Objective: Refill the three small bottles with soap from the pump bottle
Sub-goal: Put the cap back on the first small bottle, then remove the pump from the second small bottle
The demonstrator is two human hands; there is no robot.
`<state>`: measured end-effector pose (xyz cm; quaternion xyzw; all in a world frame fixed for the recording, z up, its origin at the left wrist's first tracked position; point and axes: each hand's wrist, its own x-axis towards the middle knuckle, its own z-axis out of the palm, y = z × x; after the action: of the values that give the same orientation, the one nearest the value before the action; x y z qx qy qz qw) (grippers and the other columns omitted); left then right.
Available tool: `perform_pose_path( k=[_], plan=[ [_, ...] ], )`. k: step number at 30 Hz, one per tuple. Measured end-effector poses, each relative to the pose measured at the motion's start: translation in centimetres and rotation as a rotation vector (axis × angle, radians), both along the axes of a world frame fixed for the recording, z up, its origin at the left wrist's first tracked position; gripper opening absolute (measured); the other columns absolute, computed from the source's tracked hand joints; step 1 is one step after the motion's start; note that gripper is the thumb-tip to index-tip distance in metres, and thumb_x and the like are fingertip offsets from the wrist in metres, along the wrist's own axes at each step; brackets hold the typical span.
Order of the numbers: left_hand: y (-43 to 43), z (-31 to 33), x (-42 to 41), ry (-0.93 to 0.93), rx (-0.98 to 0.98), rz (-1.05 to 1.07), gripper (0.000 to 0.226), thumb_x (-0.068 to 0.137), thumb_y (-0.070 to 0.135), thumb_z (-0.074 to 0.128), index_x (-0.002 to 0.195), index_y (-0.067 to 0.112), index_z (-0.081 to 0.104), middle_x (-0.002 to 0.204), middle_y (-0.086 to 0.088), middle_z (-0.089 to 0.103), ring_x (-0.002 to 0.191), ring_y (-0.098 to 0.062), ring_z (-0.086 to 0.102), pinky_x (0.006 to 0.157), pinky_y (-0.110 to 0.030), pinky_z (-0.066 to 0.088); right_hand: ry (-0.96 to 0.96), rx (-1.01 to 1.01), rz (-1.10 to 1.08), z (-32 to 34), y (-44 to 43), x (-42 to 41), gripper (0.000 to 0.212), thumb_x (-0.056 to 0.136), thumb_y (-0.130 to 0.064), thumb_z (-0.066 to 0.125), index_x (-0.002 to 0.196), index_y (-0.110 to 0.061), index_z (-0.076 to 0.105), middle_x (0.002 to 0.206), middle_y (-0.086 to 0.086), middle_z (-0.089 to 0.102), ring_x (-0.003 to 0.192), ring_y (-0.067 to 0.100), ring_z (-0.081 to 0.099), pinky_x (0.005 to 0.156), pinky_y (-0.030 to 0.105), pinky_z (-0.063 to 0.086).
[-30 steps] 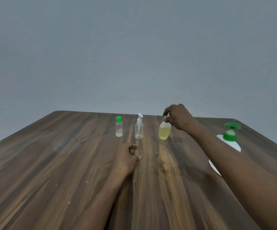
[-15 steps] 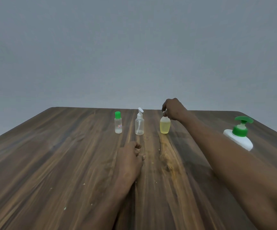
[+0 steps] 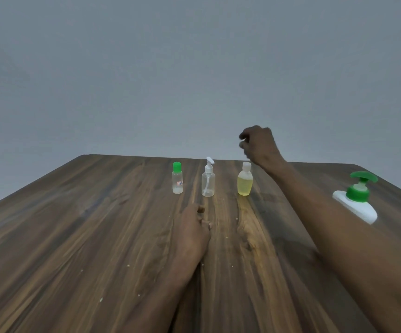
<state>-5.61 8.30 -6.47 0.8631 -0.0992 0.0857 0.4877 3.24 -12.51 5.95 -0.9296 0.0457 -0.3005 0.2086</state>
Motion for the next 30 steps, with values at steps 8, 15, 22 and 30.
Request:
perform_pose_path(
  k=[8, 15, 22, 30],
  plan=[
    [0.1, -0.1, 0.1, 0.029, 0.036, 0.029, 0.027, 0.095, 0.007, 0.063, 0.122, 0.010, 0.064, 0.109, -0.016, 0.069, 0.101, -0.025, 0.065, 0.080, -0.029, 0.049, 0.316, 0.202, 0.156, -6.9, 6.3, 1.6, 0.032, 0.081, -0.022, 0.075, 0.097, 0.003, 0.064, 0.096, 0.022, 0.069, 0.091, 0.037, 0.068, 0.084, 0.049, 0.054],
    [0.6, 0.1, 0.5, 0.023, 0.006, 0.058, 0.028, 0.091, 0.020, 0.073, 0.116, 0.009, 0.067, 0.095, -0.012, 0.072, 0.093, -0.023, 0.068, 0.079, -0.029, 0.050, 0.207, 0.135, 0.164, -7.7, 6.4, 2.0, 0.025, 0.083, -0.021, 0.072, 0.082, 0.001, 0.060, 0.076, 0.015, 0.060, 0.072, 0.031, 0.058, 0.070, 0.042, 0.051],
    [0.7, 0.7, -0.3, -0.011, -0.253, 0.018, 0.059, 0.077, 0.031, 0.087, 0.127, 0.012, 0.061, 0.116, 0.000, 0.067, 0.106, -0.016, 0.064, 0.093, -0.033, 0.053, 0.255, 0.278, 0.312, -5.2, 5.2, -7.3, 0.025, 0.076, -0.032, 0.081, 0.085, -0.010, 0.070, 0.075, 0.004, 0.069, 0.060, 0.015, 0.064, 0.053, 0.029, 0.055],
    [-1.8, -0.3, -2.6, 0.024, -0.336, -0.258, 0.038, 0.063, 0.006, 0.094, 0.091, 0.018, 0.071, 0.082, -0.003, 0.077, 0.074, -0.013, 0.072, 0.074, -0.039, 0.061, 0.244, 0.317, 0.295, -7.9, 4.2, -15.4, 0.019, 0.078, -0.032, 0.083, 0.081, -0.017, 0.072, 0.070, 0.005, 0.068, 0.048, 0.007, 0.055, 0.048, 0.027, 0.049]
  ],
)
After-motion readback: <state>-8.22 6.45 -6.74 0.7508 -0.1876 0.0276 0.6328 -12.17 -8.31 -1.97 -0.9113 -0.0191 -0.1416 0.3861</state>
